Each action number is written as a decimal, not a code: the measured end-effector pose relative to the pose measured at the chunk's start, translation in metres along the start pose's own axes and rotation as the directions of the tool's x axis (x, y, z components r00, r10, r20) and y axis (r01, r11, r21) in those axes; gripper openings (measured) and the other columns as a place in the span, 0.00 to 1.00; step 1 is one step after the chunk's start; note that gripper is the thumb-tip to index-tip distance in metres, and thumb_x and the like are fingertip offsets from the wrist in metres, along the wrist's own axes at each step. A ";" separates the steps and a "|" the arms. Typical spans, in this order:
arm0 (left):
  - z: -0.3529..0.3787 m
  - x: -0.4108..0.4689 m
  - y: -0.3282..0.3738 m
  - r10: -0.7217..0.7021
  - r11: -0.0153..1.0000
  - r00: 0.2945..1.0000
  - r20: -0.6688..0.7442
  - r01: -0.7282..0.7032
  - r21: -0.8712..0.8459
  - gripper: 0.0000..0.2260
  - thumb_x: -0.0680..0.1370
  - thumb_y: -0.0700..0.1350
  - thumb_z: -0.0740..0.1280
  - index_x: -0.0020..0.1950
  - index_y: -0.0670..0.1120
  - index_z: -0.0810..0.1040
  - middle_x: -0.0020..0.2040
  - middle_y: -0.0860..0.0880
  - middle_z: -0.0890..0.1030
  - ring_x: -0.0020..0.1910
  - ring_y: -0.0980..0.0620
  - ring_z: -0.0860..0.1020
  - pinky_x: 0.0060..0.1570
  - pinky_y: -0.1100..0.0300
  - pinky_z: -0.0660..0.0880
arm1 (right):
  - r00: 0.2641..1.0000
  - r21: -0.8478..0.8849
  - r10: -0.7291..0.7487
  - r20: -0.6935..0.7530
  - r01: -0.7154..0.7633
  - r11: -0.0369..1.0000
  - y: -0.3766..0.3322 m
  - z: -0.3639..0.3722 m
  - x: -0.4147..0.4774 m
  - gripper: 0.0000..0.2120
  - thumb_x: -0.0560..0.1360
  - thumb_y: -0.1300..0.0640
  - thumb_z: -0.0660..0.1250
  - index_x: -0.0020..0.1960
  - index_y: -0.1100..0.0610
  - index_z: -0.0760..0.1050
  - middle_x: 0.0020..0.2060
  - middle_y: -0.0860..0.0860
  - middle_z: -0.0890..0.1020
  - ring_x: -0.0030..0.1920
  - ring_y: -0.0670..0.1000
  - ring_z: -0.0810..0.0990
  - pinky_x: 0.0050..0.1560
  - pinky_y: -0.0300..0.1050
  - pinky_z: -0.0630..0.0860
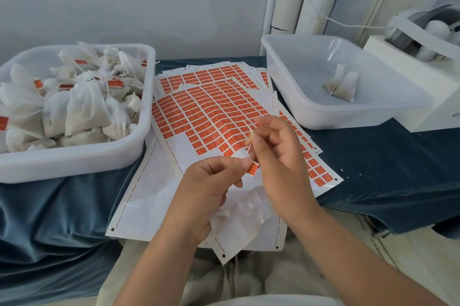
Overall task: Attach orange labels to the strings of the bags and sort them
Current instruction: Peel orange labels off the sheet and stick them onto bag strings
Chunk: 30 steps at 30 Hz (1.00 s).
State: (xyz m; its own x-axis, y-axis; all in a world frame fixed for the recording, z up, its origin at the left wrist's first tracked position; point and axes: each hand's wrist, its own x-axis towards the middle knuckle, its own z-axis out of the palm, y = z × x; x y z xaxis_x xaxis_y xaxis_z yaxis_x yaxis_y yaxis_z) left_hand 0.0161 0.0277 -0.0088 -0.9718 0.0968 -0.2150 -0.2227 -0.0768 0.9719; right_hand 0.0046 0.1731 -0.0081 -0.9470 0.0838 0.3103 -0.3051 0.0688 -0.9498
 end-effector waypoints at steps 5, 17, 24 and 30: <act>0.001 -0.002 -0.001 0.108 0.994 0.992 -0.064 -0.107 0.024 0.07 0.77 0.53 0.75 0.43 0.54 0.90 0.32 0.60 0.81 0.27 0.64 0.76 0.27 0.71 0.70 | 0.998 0.068 0.055 0.023 -0.057 0.996 -0.001 0.000 0.001 0.10 0.82 0.45 0.65 0.63 0.36 0.75 0.52 0.43 0.84 0.54 0.46 0.85 0.49 0.38 0.82; -0.004 -0.002 -0.002 0.298 0.954 0.945 -0.134 -0.288 0.087 0.09 0.81 0.47 0.71 0.44 0.57 0.89 0.42 0.53 0.88 0.37 0.60 0.83 0.35 0.72 0.76 | 0.934 -0.312 0.040 0.355 0.078 0.947 0.008 -0.003 0.001 0.16 0.85 0.43 0.57 0.40 0.41 0.74 0.31 0.44 0.77 0.36 0.47 0.80 0.43 0.34 0.77; -0.004 0.001 -0.004 0.215 0.975 0.969 -0.120 -0.207 0.080 0.10 0.82 0.49 0.71 0.41 0.55 0.87 0.33 0.57 0.80 0.27 0.62 0.75 0.27 0.72 0.70 | 0.907 -0.293 0.046 0.419 0.087 0.952 0.011 -0.009 0.004 0.18 0.87 0.48 0.58 0.38 0.47 0.72 0.29 0.44 0.75 0.31 0.45 0.76 0.38 0.33 0.73; -0.005 0.000 -0.003 0.279 0.959 0.959 -0.045 -0.277 0.058 0.08 0.84 0.48 0.68 0.47 0.53 0.85 0.36 0.50 0.83 0.27 0.60 0.76 0.28 0.72 0.71 | 0.909 -0.240 0.045 0.415 0.062 0.969 0.011 -0.007 0.003 0.17 0.86 0.50 0.57 0.39 0.49 0.72 0.33 0.52 0.77 0.32 0.47 0.75 0.36 0.33 0.73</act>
State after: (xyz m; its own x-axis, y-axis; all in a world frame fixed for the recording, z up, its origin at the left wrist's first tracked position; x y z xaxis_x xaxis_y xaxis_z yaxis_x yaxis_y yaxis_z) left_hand 0.0161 0.0225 -0.0123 -0.9978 0.0265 0.0608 0.0597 -0.0427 0.9973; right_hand -0.0013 0.1813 -0.0177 -0.9162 -0.3330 0.2230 -0.3299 0.3107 -0.8914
